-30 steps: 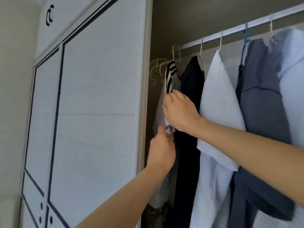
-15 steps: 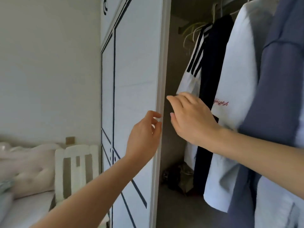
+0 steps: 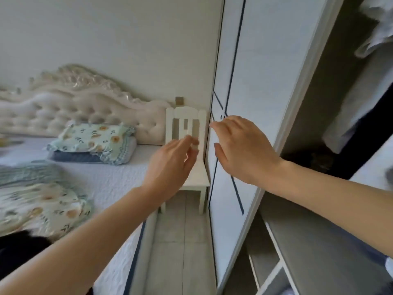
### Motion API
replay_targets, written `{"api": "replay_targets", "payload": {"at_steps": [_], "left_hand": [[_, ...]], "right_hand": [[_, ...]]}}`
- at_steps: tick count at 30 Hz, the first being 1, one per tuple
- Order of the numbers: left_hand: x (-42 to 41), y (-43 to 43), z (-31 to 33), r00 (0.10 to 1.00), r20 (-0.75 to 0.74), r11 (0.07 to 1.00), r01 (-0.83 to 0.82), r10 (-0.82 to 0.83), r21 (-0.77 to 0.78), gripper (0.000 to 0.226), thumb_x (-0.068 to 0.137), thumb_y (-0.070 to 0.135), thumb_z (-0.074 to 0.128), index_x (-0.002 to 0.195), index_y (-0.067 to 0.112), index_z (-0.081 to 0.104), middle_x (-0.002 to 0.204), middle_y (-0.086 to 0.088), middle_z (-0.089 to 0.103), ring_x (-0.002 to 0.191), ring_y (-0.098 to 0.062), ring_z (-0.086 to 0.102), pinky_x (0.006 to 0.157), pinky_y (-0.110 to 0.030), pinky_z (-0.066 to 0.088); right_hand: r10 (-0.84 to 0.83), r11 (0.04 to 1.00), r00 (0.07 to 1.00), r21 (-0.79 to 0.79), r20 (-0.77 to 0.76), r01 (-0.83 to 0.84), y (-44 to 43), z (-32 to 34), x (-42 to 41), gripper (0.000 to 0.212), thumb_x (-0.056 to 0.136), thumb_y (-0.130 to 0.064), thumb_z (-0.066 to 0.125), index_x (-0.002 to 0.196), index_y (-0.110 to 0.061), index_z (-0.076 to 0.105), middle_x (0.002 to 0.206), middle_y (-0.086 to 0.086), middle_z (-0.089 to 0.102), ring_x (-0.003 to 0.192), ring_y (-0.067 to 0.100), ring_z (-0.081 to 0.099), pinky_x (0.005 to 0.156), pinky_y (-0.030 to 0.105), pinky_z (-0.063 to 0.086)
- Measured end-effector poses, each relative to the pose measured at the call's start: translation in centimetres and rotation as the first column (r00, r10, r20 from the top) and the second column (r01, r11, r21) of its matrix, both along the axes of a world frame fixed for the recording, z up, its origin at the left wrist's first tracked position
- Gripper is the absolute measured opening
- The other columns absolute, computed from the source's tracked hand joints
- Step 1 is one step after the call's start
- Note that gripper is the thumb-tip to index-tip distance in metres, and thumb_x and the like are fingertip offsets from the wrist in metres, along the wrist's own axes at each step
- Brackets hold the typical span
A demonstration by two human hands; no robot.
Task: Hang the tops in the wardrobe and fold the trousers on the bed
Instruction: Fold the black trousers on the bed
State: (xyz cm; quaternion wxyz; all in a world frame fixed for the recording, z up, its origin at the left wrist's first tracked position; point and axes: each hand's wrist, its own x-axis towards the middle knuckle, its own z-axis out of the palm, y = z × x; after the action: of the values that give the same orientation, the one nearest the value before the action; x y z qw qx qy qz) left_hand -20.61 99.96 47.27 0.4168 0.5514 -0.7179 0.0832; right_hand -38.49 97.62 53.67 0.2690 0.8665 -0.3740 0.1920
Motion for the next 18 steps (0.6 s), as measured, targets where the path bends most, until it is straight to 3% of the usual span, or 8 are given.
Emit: {"api": "replay_targets", "payload": {"at_steps": [3, 7, 10, 13, 18], "left_hand": [[3.3, 2.5, -3.6, 0.997, -0.001, 0.994, -0.078, 0.078, 0.071, 0.02, 0.099, 0.026, 0.052, 0.115, 0.017, 0.06, 0.087, 0.007, 0.063, 0.079, -0.013, 0.06, 0.068, -0.033, 0.053], [7.8, 6.6, -9.1, 0.982, 0.014, 0.969, -0.19, 0.191, 0.159, 0.017, 0.098, 0.022, 0.056, 0.113, 0.016, 0.061, 0.084, 0.004, 0.065, 0.075, -0.011, 0.057, 0.062, -0.021, 0.041], [11.1, 10.1, -13.8, 0.965, -0.027, 0.935, -0.247, 0.262, 0.255, 0.015, 0.098, 0.023, 0.055, 0.111, 0.017, 0.061, 0.081, 0.008, 0.062, 0.072, -0.012, 0.057, 0.06, -0.023, 0.038], [14.4, 14.0, -19.0, 0.93, -0.087, 0.869, -0.296, 0.356, 0.398, 0.016, 0.099, 0.028, 0.052, 0.113, 0.023, 0.058, 0.082, 0.012, 0.06, 0.07, -0.007, 0.054, 0.059, -0.018, 0.038], [19.7, 20.9, -27.3, 0.86, -0.086, 0.719, -0.36, 0.502, 0.594, 0.019, 0.1, 0.029, 0.05, 0.116, 0.023, 0.057, 0.085, 0.012, 0.059, 0.078, -0.009, 0.056, 0.063, -0.029, 0.044]], "right_hand": [[0.073, 0.994, 0.997, 0.085, 0.011, -0.074, 1.0, -3.7, 3.3, 0.035, 0.09, -0.018, 0.054, 0.121, -0.002, 0.057, 0.111, 0.015, 0.066, 0.107, 0.034, 0.057, 0.093, 0.044, 0.047], [0.153, 0.958, 0.988, 0.242, 0.033, -0.157, 3.0, -9.6, 7.7, 0.036, 0.094, -0.021, 0.049, 0.125, -0.004, 0.054, 0.116, 0.012, 0.063, 0.111, 0.03, 0.054, 0.097, 0.042, 0.044], [0.214, 0.907, 0.977, 0.367, 0.019, -0.206, 5.0, -14.1, 11.7, 0.036, 0.094, -0.019, 0.047, 0.126, -0.004, 0.053, 0.116, 0.013, 0.062, 0.109, 0.031, 0.053, 0.096, 0.041, 0.042], [0.252, 0.857, 0.967, 0.471, -0.036, -0.206, 7.3, -18.7, 15.7, 0.037, 0.093, -0.02, 0.045, 0.127, -0.005, 0.052, 0.117, 0.01, 0.061, 0.11, 0.029, 0.052, 0.097, 0.038, 0.04], [0.271, 0.759, 0.958, 0.632, -0.088, -0.157, 11.1, -26.9, 21.9, 0.034, 0.093, -0.018, 0.043, 0.125, -0.008, 0.05, 0.116, 0.007, 0.06, 0.11, 0.027, 0.052, 0.096, 0.036, 0.04]]}}
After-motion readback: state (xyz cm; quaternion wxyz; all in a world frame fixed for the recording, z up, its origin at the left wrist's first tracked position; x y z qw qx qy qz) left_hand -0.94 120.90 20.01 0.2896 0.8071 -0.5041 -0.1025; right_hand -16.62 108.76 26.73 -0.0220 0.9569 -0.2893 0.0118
